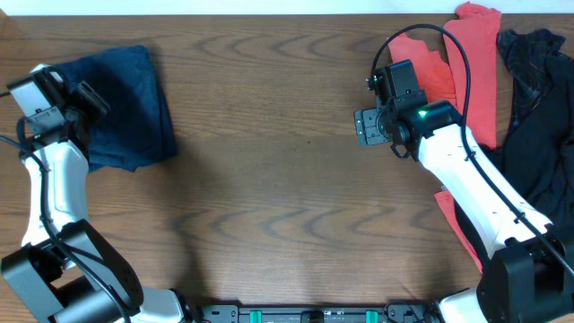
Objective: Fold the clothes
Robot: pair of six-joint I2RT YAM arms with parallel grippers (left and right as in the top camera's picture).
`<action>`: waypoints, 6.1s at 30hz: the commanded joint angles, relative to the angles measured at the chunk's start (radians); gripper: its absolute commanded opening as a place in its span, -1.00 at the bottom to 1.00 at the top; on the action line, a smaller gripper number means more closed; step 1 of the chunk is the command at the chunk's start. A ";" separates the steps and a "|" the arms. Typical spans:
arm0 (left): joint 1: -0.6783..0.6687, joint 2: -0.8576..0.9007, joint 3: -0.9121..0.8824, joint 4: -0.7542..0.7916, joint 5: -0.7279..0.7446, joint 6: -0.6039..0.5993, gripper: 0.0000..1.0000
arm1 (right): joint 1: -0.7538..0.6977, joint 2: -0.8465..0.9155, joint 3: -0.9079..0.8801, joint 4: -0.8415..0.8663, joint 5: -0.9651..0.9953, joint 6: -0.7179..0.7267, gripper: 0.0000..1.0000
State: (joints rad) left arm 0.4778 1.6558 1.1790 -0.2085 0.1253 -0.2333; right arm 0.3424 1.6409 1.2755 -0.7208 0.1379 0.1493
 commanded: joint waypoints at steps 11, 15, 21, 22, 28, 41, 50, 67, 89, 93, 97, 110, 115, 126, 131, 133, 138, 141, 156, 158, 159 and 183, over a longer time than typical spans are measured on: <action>0.126 0.231 -0.005 -0.079 -0.205 -0.015 0.29 | -0.009 0.001 0.006 -0.026 0.000 0.000 0.64; 0.138 0.213 -0.005 -0.047 0.009 0.013 0.30 | -0.010 0.001 0.006 -0.016 0.000 0.032 0.67; 0.051 0.068 -0.005 -0.040 0.135 0.080 0.40 | -0.041 0.001 0.006 0.025 -0.025 0.135 0.91; 0.025 0.037 -0.005 -0.041 0.137 0.104 0.43 | -0.050 0.001 0.006 0.039 -0.033 0.135 0.99; -0.205 -0.105 -0.005 -0.080 0.131 0.223 0.65 | -0.113 0.001 0.006 0.112 -0.043 0.184 0.99; -0.414 -0.340 -0.012 -0.619 0.127 0.208 0.87 | -0.303 -0.219 0.001 -0.051 -0.143 0.135 0.99; -0.447 -0.875 -0.190 -0.525 0.123 0.213 0.86 | -0.233 -0.659 -0.215 -0.042 0.023 0.138 0.98; -0.446 -1.251 -0.307 -0.505 0.136 0.207 0.96 | -0.188 -0.984 -0.487 -0.259 0.030 0.153 0.99; -0.446 -1.251 -0.307 -0.689 0.136 0.207 0.96 | -0.264 -1.116 -0.521 -0.276 0.000 0.090 0.99; -0.446 -1.251 -0.308 -0.689 0.136 0.207 0.96 | -0.303 -1.271 -0.669 -0.046 -0.069 -0.021 0.99; -0.447 -1.251 -0.307 -0.689 0.136 0.207 0.96 | -0.325 -1.435 -0.861 0.208 -0.098 -0.039 0.98; -0.446 -1.251 -0.308 -0.689 0.136 0.207 0.96 | -0.346 -1.636 -1.258 0.779 -0.074 -0.058 0.99; -0.447 -1.251 -0.308 -0.689 0.136 0.207 0.96 | -0.349 -1.635 -1.270 0.640 -0.095 -0.058 0.99; -0.446 -1.251 -0.307 -0.689 0.136 0.207 0.96 | -0.349 -1.626 -1.270 0.650 -0.097 -0.058 0.98; -0.447 -1.251 -0.308 -0.689 0.136 0.207 0.96 | -0.349 -1.626 -1.270 0.650 -0.097 -0.058 0.99; -0.446 -1.251 -0.308 -0.689 0.136 0.207 0.96 | -0.349 -1.626 -1.270 0.650 -0.097 -0.058 0.98; -0.447 -1.251 -0.307 -0.689 0.136 0.207 0.96 | -0.349 -1.626 -1.270 0.650 -0.097 -0.058 0.98; -0.446 -1.251 -0.307 -0.689 0.136 0.207 0.96 | -0.349 -1.626 -1.270 0.650 -0.097 -0.058 0.99; -0.444 -1.316 -0.419 -0.702 0.002 0.267 0.96 | -0.349 -1.626 -1.270 0.650 -0.097 -0.058 0.99; -0.444 -1.373 -0.502 -0.635 -0.023 0.267 0.96 | -0.349 -1.626 -1.270 0.650 -0.097 -0.057 0.99; -0.444 -1.402 -0.544 -0.592 -0.034 0.267 0.96 | -0.349 -1.626 -1.270 0.650 -0.097 -0.058 0.99; -0.444 -1.654 -1.175 0.291 -0.067 0.290 0.96 | -0.349 -1.626 -1.270 0.650 -0.097 -0.058 0.98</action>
State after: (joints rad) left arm 0.0353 0.0105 0.0059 0.0715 0.0792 0.0360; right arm 0.0036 0.0174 0.0071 -0.0673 0.0410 0.1013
